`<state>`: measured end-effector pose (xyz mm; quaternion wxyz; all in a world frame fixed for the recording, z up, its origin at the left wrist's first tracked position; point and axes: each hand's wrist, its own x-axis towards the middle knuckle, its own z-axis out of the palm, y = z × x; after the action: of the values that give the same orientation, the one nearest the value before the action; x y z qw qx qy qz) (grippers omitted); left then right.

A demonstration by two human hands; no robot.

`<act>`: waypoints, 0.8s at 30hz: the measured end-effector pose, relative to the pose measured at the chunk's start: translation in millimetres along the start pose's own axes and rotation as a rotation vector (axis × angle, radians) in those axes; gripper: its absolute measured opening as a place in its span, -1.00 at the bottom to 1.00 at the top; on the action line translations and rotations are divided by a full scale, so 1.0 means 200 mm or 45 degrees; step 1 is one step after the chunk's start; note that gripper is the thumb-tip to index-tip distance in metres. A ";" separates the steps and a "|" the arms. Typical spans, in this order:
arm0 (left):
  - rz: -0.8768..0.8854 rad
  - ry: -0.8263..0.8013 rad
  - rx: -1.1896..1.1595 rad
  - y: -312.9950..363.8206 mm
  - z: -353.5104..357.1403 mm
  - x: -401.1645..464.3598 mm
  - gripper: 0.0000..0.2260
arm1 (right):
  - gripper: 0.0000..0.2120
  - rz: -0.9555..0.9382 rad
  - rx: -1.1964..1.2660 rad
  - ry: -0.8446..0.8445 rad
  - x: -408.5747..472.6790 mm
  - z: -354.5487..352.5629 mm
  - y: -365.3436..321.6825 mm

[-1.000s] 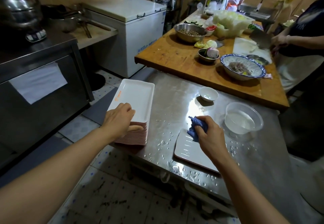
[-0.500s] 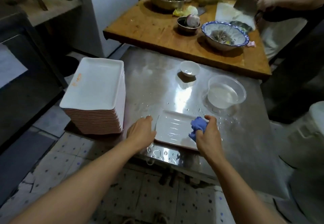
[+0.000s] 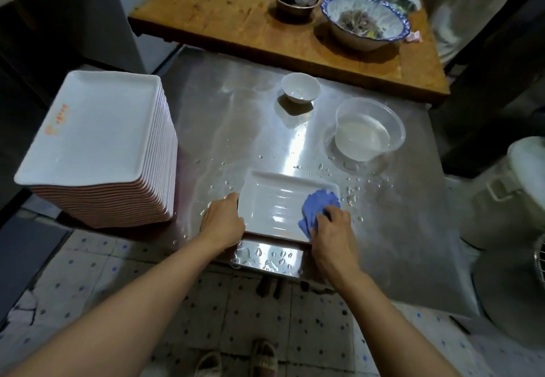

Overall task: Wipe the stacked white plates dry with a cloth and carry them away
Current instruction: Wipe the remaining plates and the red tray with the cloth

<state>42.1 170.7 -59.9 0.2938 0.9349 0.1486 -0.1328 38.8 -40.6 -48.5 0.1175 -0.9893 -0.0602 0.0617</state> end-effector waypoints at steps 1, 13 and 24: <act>0.000 0.000 -0.024 -0.01 0.01 0.00 -0.72 | -0.76 0.044 -0.007 -0.011 0.02 0.01 0.01; 0.083 0.137 -0.015 -0.02 0.03 -0.01 -0.79 | -0.72 -0.017 0.064 0.031 0.27 0.08 -0.15; 0.089 0.090 -0.155 -0.03 0.04 -0.02 -0.86 | -0.52 -0.397 0.204 -0.075 0.35 0.15 -0.43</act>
<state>35.1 170.0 -67.0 0.3491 0.9240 0.1338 -0.0800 94.5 58.4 -64.9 0.2025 -0.9532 -0.2111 0.0762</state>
